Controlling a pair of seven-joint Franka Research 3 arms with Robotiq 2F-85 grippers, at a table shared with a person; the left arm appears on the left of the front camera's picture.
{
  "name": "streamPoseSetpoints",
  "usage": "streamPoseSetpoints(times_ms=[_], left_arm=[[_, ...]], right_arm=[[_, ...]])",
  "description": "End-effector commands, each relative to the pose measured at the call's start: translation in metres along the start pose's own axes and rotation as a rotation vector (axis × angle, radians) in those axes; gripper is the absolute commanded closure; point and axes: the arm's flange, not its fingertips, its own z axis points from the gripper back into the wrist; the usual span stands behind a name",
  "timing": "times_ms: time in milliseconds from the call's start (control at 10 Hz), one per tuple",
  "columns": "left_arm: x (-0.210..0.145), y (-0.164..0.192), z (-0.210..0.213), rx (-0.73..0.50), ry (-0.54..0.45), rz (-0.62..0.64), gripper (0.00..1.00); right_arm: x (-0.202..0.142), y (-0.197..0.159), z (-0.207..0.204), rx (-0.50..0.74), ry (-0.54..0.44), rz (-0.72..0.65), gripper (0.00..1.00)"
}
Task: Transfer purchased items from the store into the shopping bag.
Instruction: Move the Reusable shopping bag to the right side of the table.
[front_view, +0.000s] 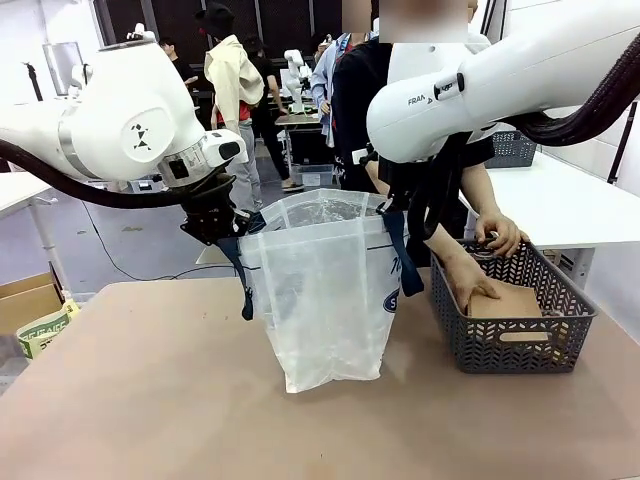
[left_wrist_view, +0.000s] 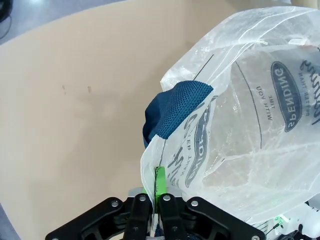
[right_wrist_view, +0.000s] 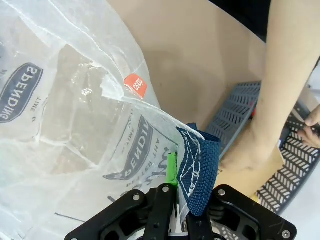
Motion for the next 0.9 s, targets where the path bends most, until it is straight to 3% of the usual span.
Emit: streamPoseSetpoints(times_ms=[0, 800], left_arm=[[-0.0031, 0.0009, 0.0019, 0.004, -0.005, 0.015, 1.0], [-0.0031, 0.0009, 0.0019, 0.004, -0.005, 0.015, 1.0]], right_arm=[[-0.0013, -0.0012, -0.0004, -0.001, 0.002, -0.001, 1.0], [-0.0013, -0.0012, -0.0004, -0.001, 0.002, -0.001, 1.0]])
